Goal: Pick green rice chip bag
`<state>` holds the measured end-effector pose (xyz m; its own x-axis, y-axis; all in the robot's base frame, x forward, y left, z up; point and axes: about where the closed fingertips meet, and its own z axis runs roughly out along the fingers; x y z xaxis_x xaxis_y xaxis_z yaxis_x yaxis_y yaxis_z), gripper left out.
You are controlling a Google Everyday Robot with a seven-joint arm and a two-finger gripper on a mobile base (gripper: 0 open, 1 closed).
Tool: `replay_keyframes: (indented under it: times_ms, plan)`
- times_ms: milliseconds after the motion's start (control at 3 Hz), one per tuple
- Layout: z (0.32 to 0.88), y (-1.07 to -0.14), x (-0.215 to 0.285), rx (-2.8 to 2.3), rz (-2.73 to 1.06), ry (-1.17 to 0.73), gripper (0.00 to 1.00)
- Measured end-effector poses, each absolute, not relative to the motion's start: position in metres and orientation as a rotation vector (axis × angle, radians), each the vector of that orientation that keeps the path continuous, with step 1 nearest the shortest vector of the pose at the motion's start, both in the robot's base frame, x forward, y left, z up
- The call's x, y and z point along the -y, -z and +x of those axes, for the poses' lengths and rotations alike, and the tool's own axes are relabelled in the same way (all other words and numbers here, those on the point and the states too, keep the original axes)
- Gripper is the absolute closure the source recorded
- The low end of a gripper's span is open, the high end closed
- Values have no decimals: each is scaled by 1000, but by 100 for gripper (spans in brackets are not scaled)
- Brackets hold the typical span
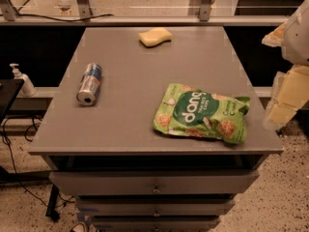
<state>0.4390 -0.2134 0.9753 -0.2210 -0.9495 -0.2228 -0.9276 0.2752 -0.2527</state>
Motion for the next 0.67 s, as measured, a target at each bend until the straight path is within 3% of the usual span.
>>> replay_keyframes:
  times_ms: [667]
  plan:
    - [452,-931,176,-2228,-1617,-48,0]
